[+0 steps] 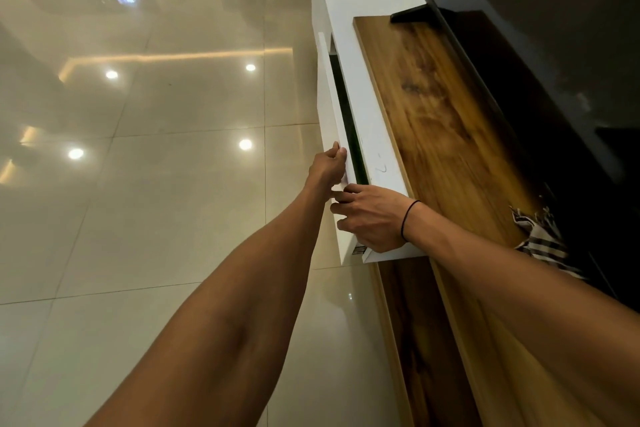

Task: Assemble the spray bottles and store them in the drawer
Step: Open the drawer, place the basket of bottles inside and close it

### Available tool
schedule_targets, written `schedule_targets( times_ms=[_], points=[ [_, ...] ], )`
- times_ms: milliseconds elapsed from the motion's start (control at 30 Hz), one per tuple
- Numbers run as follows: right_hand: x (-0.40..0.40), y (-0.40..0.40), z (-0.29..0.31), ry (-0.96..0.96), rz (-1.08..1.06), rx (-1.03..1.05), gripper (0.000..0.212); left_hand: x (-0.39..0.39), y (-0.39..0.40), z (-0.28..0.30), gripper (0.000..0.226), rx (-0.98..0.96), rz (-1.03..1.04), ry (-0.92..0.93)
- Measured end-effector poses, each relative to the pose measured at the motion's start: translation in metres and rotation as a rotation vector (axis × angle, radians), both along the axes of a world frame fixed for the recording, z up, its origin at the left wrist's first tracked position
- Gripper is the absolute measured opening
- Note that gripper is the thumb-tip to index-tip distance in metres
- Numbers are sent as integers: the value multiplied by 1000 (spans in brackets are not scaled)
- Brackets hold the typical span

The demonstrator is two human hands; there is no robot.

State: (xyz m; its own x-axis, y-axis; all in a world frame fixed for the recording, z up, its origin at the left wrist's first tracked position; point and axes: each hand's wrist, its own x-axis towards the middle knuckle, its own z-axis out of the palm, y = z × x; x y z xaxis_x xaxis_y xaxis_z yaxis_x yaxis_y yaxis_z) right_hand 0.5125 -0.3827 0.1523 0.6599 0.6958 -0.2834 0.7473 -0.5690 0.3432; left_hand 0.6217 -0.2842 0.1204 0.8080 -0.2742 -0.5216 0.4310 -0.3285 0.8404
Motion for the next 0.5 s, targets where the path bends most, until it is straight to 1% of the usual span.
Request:
schedule_targets(
  times_ms=[133, 267, 500],
  points=[
    [-2, -4, 4, 4, -21, -13, 27, -6, -7, -5, 53, -26, -10, -8],
    [-2, -7, -1, 46, -85, -50, 33, -9, -12, -9, 53, -38, -42, -5],
    [-7, -10, -2, 64, -129, -56, 33, -16, -14, -10, 52, -47, -47, -4]
  ],
)
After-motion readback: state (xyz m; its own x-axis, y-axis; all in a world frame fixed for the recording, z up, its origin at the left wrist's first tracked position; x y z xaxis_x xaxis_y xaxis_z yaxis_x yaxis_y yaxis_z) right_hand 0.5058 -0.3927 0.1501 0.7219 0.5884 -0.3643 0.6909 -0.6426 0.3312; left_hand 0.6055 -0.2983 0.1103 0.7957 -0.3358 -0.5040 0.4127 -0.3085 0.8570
